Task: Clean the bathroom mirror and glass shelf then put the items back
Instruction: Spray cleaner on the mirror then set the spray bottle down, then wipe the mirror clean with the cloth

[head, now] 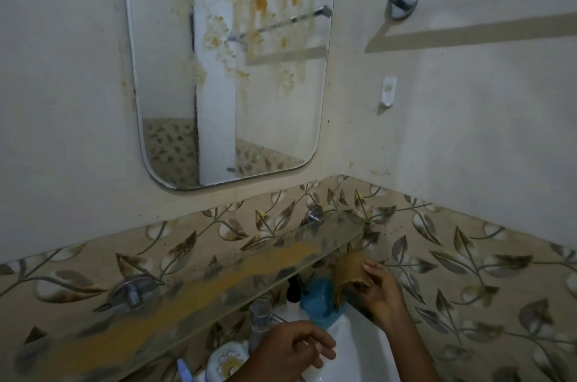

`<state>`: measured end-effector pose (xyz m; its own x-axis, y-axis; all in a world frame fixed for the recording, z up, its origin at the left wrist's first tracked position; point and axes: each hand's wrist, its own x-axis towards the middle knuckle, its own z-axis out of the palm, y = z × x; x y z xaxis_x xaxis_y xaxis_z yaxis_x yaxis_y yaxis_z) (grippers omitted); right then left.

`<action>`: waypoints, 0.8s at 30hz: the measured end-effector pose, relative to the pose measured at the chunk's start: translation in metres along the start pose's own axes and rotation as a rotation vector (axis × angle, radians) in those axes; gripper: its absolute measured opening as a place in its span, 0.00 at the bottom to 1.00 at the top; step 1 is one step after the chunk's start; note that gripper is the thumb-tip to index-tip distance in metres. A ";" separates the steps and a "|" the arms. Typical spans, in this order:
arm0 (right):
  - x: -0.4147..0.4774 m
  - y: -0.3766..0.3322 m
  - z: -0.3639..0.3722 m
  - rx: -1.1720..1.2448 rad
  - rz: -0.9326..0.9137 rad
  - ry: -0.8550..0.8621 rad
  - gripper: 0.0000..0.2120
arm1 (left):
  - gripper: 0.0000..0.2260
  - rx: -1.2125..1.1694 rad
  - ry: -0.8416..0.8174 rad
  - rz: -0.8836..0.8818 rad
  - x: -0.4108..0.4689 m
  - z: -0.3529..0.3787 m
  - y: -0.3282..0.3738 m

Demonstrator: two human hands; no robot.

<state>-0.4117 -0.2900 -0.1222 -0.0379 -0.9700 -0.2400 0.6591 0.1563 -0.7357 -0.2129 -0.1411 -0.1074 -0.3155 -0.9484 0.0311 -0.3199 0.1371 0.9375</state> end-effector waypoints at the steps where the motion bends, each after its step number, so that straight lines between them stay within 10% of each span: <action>1: -0.012 -0.007 -0.002 -0.003 -0.014 -0.012 0.10 | 0.08 -0.032 -0.022 0.003 0.000 0.001 0.006; 14: -0.157 -0.079 0.080 -0.037 -0.123 -0.462 0.06 | 0.23 -0.156 0.276 0.220 -0.013 -0.030 0.122; 21: -0.185 -0.078 0.127 0.124 -0.144 -0.570 0.14 | 0.04 -0.154 0.200 0.263 -0.029 -0.098 0.163; 24: -0.186 -0.050 0.139 0.279 -0.021 -0.636 0.35 | 0.04 0.007 0.081 0.295 -0.034 -0.122 0.194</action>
<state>-0.3333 -0.1436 0.0473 0.3392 -0.9060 0.2530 0.8344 0.1657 -0.5256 -0.1549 -0.1168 0.1156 -0.3233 -0.8872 0.3293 -0.2318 0.4116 0.8814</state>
